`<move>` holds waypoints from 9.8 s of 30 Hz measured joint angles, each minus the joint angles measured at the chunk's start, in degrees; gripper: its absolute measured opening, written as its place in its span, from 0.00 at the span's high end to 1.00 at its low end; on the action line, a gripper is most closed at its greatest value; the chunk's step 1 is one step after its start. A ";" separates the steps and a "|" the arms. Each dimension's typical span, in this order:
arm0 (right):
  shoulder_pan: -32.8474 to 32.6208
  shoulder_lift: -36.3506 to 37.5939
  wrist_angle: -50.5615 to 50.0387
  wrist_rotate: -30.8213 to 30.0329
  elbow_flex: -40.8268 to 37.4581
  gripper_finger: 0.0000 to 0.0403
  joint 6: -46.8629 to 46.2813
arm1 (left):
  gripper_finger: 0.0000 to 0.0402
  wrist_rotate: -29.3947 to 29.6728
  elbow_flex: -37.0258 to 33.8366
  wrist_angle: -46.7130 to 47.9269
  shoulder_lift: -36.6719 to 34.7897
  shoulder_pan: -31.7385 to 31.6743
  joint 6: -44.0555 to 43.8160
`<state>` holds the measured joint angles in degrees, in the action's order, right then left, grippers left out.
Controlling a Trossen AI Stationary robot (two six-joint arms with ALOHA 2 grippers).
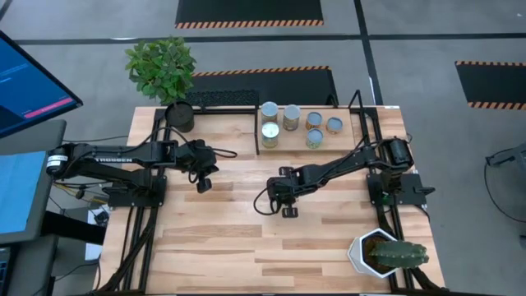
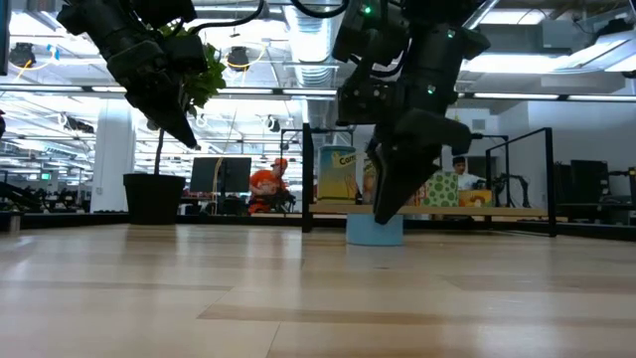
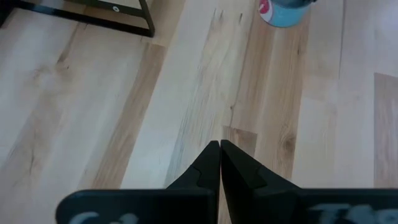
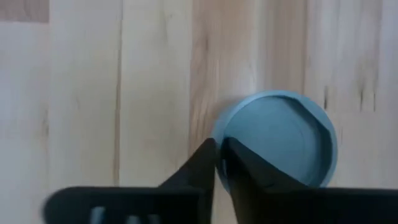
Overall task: Pick and place cans onto a shelf
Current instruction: Put the canned tuna on the shelf, then adjust the canned goods on the shelf
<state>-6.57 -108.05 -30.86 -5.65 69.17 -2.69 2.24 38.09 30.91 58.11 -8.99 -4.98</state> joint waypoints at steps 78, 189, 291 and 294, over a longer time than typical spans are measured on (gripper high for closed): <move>46.08 36.52 -5.40 2.80 -26.21 0.99 9.22 | 1.00 4.50 0.00 -4.56 0.02 0.02 -5.37; 10.88 24.81 -8.93 13.24 -2.98 0.81 -10.97 | 1.00 -6.71 -0.04 -34.10 13.26 3.29 6.69; 8.37 43.19 7.05 9.26 -29.97 0.86 -27.31 | 1.00 1.20 -33.31 -71.80 2.89 9.51 -12.36; 8.39 43.19 7.05 9.26 -29.97 0.86 -27.31 | 1.00 -0.94 -33.31 -71.77 2.89 9.51 -10.38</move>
<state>1.83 -64.86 -23.81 3.62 39.20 -30.00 1.30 4.78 -40.86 60.99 0.51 -15.36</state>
